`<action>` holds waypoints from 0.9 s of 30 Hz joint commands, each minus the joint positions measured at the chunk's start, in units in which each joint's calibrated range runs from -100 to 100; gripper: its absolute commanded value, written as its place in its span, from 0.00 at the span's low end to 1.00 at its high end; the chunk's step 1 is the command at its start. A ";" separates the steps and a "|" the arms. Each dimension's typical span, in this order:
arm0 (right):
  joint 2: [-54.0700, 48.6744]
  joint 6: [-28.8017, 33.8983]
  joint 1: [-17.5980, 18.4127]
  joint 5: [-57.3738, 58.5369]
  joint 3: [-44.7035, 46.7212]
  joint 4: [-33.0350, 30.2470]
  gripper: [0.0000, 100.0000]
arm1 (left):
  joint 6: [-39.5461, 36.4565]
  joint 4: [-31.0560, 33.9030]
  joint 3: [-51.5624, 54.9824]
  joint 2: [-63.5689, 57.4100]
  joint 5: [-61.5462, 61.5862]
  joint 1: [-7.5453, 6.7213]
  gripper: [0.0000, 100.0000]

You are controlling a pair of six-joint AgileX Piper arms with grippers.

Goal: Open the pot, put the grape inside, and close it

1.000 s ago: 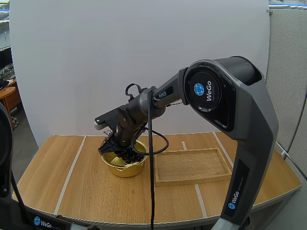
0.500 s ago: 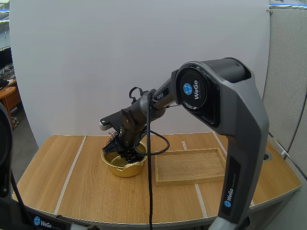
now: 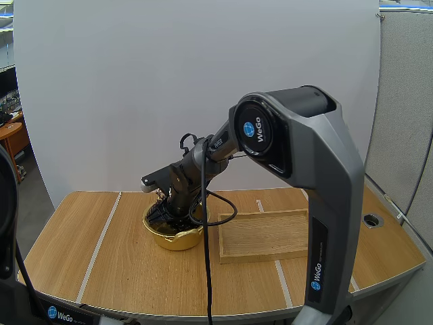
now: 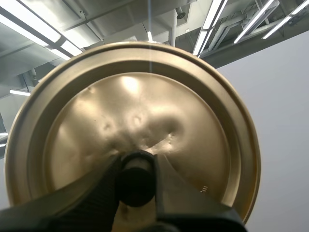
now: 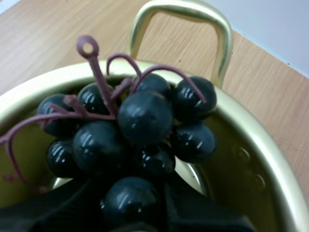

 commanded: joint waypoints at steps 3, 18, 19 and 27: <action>0.55 -0.44 -0.52 7.40 0.89 -0.83 0.00 | -0.62 0.71 -0.31 0.03 -2.05 -0.08 0.00; 0.44 -0.49 -0.52 7.22 0.89 -0.66 1.00 | -0.62 0.71 -0.31 0.03 -2.05 -0.08 0.00; 0.32 -0.49 -0.52 7.22 0.89 -0.66 1.00 | -0.62 0.71 -0.31 0.03 -2.05 -0.08 0.00; -3.30 -0.49 -0.52 10.87 -2.56 -0.53 1.00 | -0.62 0.71 -0.31 0.03 -2.05 -0.08 0.00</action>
